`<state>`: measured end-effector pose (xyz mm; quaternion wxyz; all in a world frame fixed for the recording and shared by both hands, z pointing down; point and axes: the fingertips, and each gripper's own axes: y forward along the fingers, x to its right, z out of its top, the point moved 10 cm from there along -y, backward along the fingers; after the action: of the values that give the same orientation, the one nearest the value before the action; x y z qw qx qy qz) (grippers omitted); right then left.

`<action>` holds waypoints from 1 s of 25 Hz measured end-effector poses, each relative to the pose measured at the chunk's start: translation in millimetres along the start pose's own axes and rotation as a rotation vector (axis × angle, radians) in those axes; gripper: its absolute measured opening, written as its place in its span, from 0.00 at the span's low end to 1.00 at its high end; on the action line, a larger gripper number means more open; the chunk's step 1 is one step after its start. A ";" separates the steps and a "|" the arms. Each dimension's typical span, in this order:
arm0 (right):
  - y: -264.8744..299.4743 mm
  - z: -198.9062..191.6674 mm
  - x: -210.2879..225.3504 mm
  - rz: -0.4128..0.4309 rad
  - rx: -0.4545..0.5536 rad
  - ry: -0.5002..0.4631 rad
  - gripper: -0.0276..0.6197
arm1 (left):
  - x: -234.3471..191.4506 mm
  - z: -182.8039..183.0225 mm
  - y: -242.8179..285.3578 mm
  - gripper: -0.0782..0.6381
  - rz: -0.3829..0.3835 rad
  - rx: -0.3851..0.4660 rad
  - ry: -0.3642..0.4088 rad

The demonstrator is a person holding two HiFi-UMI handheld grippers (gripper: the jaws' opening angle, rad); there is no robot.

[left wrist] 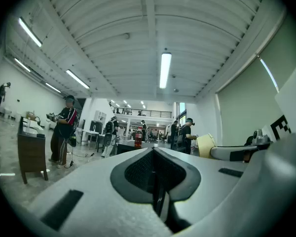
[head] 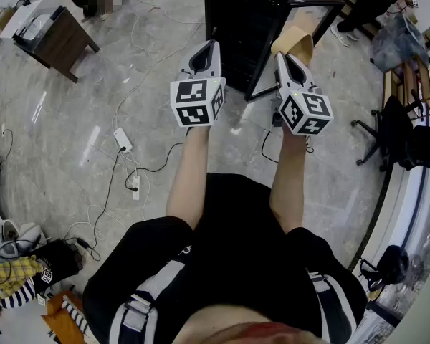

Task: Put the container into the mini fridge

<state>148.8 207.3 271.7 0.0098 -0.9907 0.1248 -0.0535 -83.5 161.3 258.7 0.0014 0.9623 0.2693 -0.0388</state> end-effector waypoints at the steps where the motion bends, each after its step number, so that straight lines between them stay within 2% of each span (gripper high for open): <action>1: 1.6 -0.3 -1.3 -0.001 0.001 0.000 0.07 | -1.9 -0.1 0.5 0.12 -0.002 0.000 0.000; 12: 26.5 -6.6 -10.7 -0.041 0.001 0.031 0.07 | -37.2 -6.3 4.1 0.12 -0.002 -0.024 -0.023; 19: 45.1 -21.8 -30.3 -0.074 -0.008 0.015 0.07 | -75.8 -18.5 0.4 0.12 0.028 -0.047 -0.057; 25: 59.1 -25.7 -27.6 -0.096 -0.013 0.006 0.07 | -85.7 -24.5 10.4 0.12 0.023 -0.054 -0.066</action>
<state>104.9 156.8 292.5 0.0005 -0.9954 0.0777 -0.0561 -149.3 108.6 289.4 0.0368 0.9632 0.2587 -0.0633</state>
